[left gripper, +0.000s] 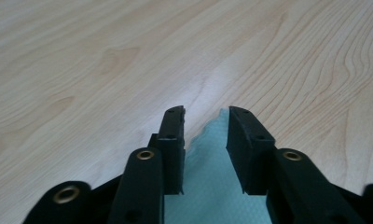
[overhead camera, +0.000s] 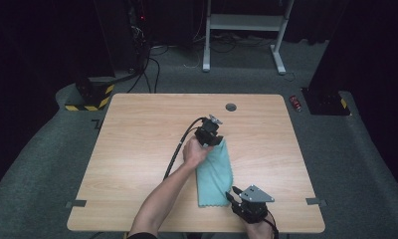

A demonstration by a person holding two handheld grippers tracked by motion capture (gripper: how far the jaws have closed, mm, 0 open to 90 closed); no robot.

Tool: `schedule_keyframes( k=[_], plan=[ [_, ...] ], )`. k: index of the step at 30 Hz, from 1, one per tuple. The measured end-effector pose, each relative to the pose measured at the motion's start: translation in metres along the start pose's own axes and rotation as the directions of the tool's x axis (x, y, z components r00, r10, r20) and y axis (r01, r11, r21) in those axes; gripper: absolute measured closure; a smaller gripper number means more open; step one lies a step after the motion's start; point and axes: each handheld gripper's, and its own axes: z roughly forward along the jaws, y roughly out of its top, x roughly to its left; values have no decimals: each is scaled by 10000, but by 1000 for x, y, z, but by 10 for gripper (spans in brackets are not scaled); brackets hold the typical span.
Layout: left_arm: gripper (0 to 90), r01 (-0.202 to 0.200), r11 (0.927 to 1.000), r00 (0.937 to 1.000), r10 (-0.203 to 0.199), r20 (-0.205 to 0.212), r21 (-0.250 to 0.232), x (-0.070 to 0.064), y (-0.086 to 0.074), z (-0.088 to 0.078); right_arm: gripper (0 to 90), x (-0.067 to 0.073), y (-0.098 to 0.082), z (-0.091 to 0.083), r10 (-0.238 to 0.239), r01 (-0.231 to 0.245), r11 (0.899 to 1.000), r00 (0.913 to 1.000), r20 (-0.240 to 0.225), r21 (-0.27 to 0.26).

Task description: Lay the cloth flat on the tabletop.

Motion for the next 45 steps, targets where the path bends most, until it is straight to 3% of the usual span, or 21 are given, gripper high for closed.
schedule_keyframes(
  k=[4, 7, 12, 16, 18, 21, 23, 27, 30, 31, 34, 36, 38, 41, 45],
  plan=[
    [606, 11, 9999, 9999, -13, -157, -109, 9, -14, -20, 658, -8, 11, 2, -156, 156, 9999, 9998, -107, -59],
    [584, 196, 9998, 9995, -196, -260, 3, 14, -31, -29, 668, -11, 18, 10, -327, 336, 9992, 9988, -372, 235],
    [570, 401, 9983, 9974, -374, -613, 431, 16, -54, -23, 692, -14, 14, 24, -660, 719, 9907, 9963, -543, 1158],
    [569, 652, 9962, 9934, -594, -984, 569, 27, -59, -17, 693, -18, 3, 22, -717, 789, 9825, 9963, -482, 1688],
    [578, 553, 9970, 9898, -476, -1346, 544, 31, -59, -19, 690, -18, 2, 21, -817, 879, 9806, 9957, -426, 1755],
    [570, 849, 9958, 9927, -817, -883, 330, 32, -60, -27, 677, -14, 9, 20, -965, 1038, 9858, 9935, -602, 1322],
    [551, 635, 9980, 9969, -631, -463, 73, 23, -61, -37, 673, -8, 15, 26, -1051, 1145, 9860, 9912, -810, 1210],
    [512, 364, 9993, 9993, -364, 10, 127, 2, -73, -49, 667, 3, 22, 45, -1378, 1526, 9777, 9846, -1076, 1444],
    [504, 240, 9983, 9997, -235, -108, 533, -10, -90, -52, 652, 9, 21, 52, -1574, 1739, 9722, 9811, -1123, 1566],
    [504, 248, 9972, 9994, -228, -277, 708, -12, -96, -53, 641, 8, 21, 52, -1562, 1734, 9723, 9809, -1163, 1566],
    [513, 427, 9974, 9978, -396, -536, 583, -14, -111, -64, 617, 8, 21, 49, -1607, 1809, 9714, 9778, -1346, 1541],
    [519, 468, 9973, 9970, -431, -645, 564, -16, -118, -74, 601, 6, 21, 45, -1499, 1693, 9762, 9784, -1422, 1357],
    [505, 646, 9972, 9976, -635, -282, 366, -21, -123, -84, 598, 1, 22, 40, -1366, 1541, 9803, 9807, -1398, 1236],
    [474, 186, 9994, 9998, -184, -95, 296, -37, -125, -91, 597, -5, 21, 37, -1224, 1386, 9821, 9844, -1267, 1279],
    [444, 460, 9989, 9980, -464, 418, 102, -52, -126, -95, 595, -8, 18, 39, -1257, 1425, 9802, 9842, -1244, 1372]
  ],
)
